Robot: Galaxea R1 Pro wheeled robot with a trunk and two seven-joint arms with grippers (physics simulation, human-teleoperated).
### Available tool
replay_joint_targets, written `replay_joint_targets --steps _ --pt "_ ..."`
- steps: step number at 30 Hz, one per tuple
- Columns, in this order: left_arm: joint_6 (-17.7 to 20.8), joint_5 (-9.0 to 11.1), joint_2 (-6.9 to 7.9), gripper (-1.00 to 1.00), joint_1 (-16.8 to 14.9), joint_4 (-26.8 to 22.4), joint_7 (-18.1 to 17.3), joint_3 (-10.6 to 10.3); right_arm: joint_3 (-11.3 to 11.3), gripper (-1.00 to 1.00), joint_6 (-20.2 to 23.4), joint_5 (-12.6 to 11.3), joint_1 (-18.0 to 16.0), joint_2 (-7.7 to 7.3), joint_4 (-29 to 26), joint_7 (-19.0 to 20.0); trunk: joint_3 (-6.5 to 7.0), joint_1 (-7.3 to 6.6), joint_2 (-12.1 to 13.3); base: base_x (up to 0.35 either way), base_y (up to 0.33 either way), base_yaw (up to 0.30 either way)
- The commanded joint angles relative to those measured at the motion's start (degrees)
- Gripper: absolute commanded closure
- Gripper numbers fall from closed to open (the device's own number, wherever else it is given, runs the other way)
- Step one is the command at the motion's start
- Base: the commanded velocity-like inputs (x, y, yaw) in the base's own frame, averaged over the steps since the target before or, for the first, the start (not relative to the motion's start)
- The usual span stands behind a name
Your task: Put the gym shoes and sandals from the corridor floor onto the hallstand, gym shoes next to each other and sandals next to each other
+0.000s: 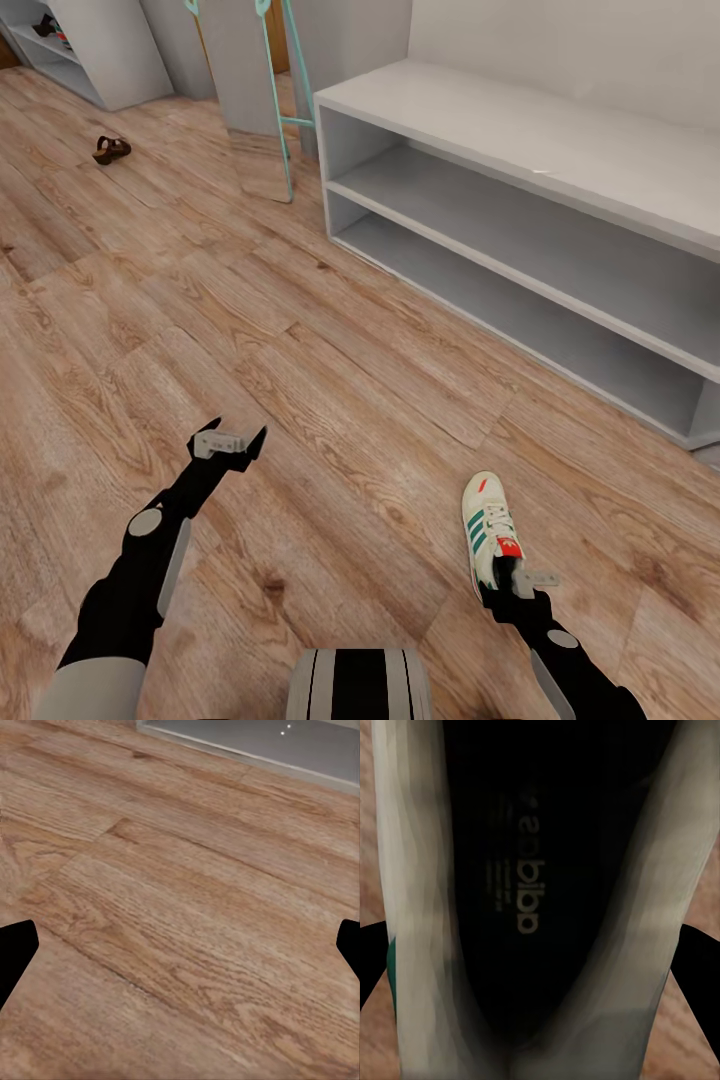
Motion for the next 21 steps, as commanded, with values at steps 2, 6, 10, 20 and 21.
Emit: replay_joint_targets --steps 2,6,10,20,21 --pt "-0.1 -0.6 0.04 -1.0 0.5 -0.7 -0.3 0.2 0.1 1.0 -0.2 -0.5 0.0 -0.02 0.0 0.0 -0.03 -0.01 0.0 0.0 0.0 0.0" --pt "0.1 -0.6 0.13 -1.0 1.2 -1.5 -0.3 0.2 0.2 1.0 -0.2 -0.5 0.0 -0.01 0.0 0.0 -0.01 -0.01 0.0 0.0 0.0 0.0" --pt "0.2 -0.6 0.16 -1.0 1.7 -1.9 -0.2 0.3 0.2 1.0 -0.2 -0.5 0.0 -0.01 0.0 0.0 0.79 -0.09 0.0 0.0 0.0 0.0" --pt "0.3 -0.9 0.18 -1.0 2.3 -1.7 -0.1 0.2 0.3 1.0 -0.3 -0.4 0.0 0.01 0.0 0.0 3.8 -0.34 0.2 0.0 0.0 0.0" --pt "0.4 -1.0 0.18 -1.0 2.7 -1.5 -0.1 0.2 0.3 1.0 -0.3 -0.4 0.0 0.03 0.0 0.0 4.11 -0.37 0.2 0.0 0.0 0.0"
